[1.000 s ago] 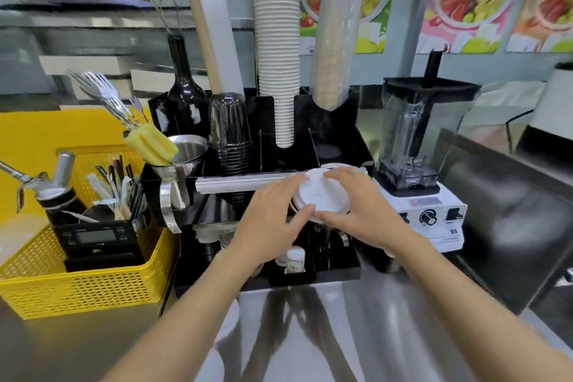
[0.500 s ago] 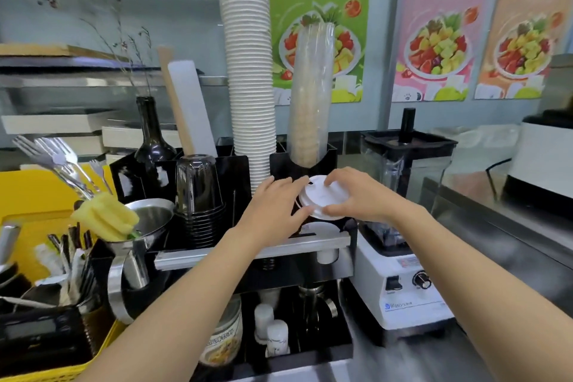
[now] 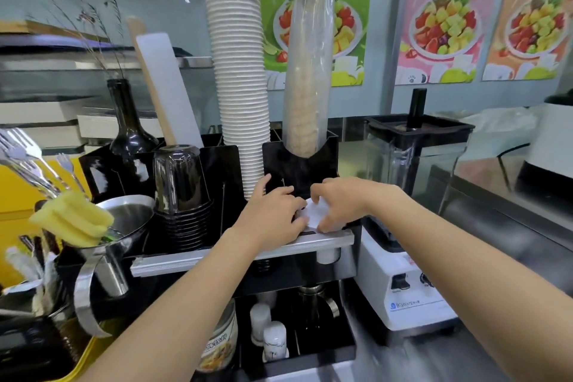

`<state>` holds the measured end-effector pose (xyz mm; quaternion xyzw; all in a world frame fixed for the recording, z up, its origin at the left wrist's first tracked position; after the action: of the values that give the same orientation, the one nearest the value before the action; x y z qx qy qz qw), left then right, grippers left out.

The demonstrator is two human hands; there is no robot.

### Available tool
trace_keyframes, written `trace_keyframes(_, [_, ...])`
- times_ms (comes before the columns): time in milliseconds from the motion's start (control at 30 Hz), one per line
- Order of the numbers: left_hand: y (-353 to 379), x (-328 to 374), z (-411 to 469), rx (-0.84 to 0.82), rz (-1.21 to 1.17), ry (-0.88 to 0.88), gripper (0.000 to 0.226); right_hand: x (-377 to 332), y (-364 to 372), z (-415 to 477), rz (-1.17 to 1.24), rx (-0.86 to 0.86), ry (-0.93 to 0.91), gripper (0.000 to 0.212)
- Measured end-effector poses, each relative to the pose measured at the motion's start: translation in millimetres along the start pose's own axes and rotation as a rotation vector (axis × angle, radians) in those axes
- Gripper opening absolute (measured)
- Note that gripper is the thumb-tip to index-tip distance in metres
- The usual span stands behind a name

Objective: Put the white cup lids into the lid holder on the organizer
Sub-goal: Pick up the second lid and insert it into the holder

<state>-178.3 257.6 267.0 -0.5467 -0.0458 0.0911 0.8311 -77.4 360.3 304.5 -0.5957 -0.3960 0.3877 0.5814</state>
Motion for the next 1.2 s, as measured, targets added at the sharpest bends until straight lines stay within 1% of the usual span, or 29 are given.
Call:
trace_keyframes(200, [8, 3, 7, -0.035, 0.067, 0.06, 0.034, 0, 1, 6, -0.043, -0.14, 0.045, 0.047])
trace_keyframes(333, [7, 3, 9, -0.121, 0.061, 0.066, 0.034, -6, 9, 15, -0.091, -0.212, 0.056, 0.041])
trace_keyframes(367, [6, 4, 9, -0.149, 0.073, 0.076, 0.035, -5, 12, 20, -0.098, -0.223, 0.055, 0.036])
trace_keyframes(433, [6, 5, 11, -0.188, 0.091, 0.092, 0.037, -4, 16, 25, -0.121, -0.23, 0.062, 0.016])
trace_keyframes(467, [7, 5, 12, -0.198, 0.091, 0.095, 0.037, -4, 16, 26, -0.14, -0.226, 0.066, 0.011])
trace_keyframes(600, [13, 2, 12, -0.186, 0.08, 0.1, 0.037, -4, 16, 26, -0.165, -0.236, 0.057, 0.025])
trace_keyframes(733, [15, 2, 12, -0.183, 0.062, 0.102, 0.037, -2, 16, 25, -0.148, -0.238, 0.061, 0.026])
trace_keyframes(800, [15, 2, 11, -0.166, 0.054, 0.103, 0.037, -3, 15, 24, -0.128, -0.258, 0.066, 0.03])
trace_keyframes(833, [14, 2, 10, -0.147, 0.055, 0.104, 0.036, -2, 14, 23, -0.122, -0.266, 0.06, 0.027])
trace_keyframes(900, [10, 3, 7, -0.094, 0.047, 0.101, 0.033, -5, 9, 19, -0.088, -0.263, 0.056, 0.011])
trace_keyframes(967, [4, 5, 2, -0.019, 0.018, 0.097, 0.029, -6, 0, 13, -0.026, -0.219, 0.046, 0.022])
trace_keyframes(1033, [-5, 6, -8, 0.063, -0.019, 0.092, 0.028, -10, -12, 5, 0.007, -0.088, 0.003, 0.033])
trace_keyframes(1100, [-17, 5, -23, 0.15, -0.044, 0.072, 0.03, -19, -23, -9, 0.06, 0.128, -0.01, 0.042])
trace_keyframes(1200, [-36, 2, -56, 0.275, -0.073, 0.014, 0.039, -43, -23, -38, 0.271, 0.483, -0.032, 0.034])
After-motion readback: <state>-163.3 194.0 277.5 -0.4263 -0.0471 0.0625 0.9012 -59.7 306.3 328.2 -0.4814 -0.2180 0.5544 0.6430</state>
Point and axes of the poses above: each hand's wrist, its own z-axis towards the middle knuckle, its own y-axis out of the palm, x = y × z, the point moved 2 cm from there along z, towards the middle knuckle, and after that the axes turned 5 degrees about x, right-handed, at the moved point
